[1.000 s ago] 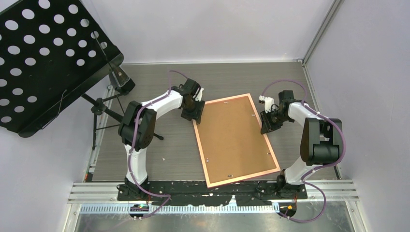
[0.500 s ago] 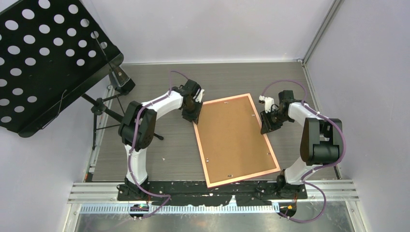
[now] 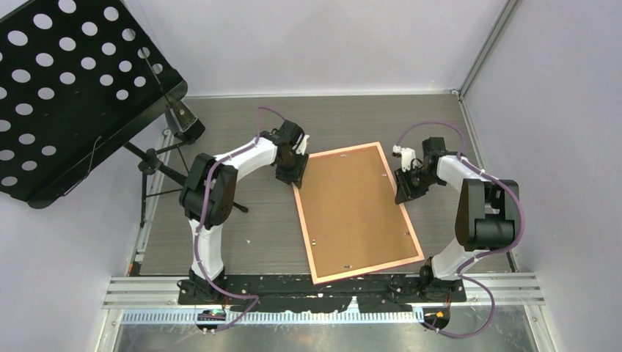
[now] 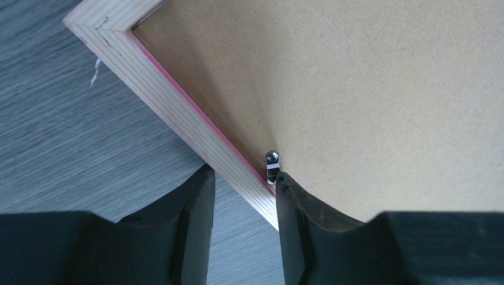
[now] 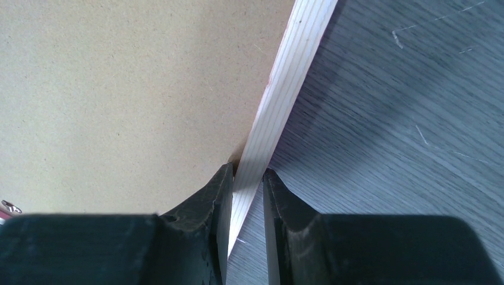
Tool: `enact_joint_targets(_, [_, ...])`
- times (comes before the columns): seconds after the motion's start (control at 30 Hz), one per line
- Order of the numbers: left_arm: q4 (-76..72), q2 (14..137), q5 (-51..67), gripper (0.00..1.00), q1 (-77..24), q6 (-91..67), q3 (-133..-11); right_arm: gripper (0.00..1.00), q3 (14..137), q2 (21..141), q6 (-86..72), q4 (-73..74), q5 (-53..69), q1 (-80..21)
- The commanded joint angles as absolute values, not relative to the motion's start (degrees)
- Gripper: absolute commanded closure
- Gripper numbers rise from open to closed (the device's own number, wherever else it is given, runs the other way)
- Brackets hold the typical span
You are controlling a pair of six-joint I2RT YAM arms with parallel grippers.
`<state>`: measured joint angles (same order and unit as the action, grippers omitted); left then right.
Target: Put the photo into the frame
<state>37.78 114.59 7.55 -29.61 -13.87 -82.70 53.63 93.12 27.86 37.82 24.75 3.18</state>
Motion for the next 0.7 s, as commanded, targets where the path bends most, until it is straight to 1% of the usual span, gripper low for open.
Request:
enact_joint_targets(0.0, [38.55, 114.94, 9.09, 0.57, -29.77, -11.65, -84.30, 0.95, 54.63, 92.00, 28.77, 37.27, 26.38, 3.08])
enact_joint_targets(0.27, [37.96, 115.40, 8.09, 0.57, -29.77, -11.87, -83.38, 0.95, 54.48, 91.83, 28.76, 37.28, 26.32, 3.08])
enact_joint_targets(0.43, [37.00, 115.64, 6.42, 0.60, -30.10, -11.60, -82.34, 0.94, 54.62, 92.00, 28.66, 37.27, 26.48, 3.07])
enact_joint_targets(0.5, [36.65, 115.83, 5.89, 0.64, -30.10, -11.37, -82.19, 0.95, 54.73, 92.02, 28.67, 37.40, 26.47, 3.03])
enact_joint_targets(0.6, [36.22, 115.67, 5.06, 0.74, -30.23, -11.06, -82.19, 0.95, 54.75, 92.10, 28.72, 37.38, 26.47, 3.06])
enact_joint_targets(0.67, [36.25, 115.67, 5.24, 0.79, -30.21, -11.03, -82.26, 0.95, 54.69, 92.11, 28.89, 37.44, 26.27, 3.07])
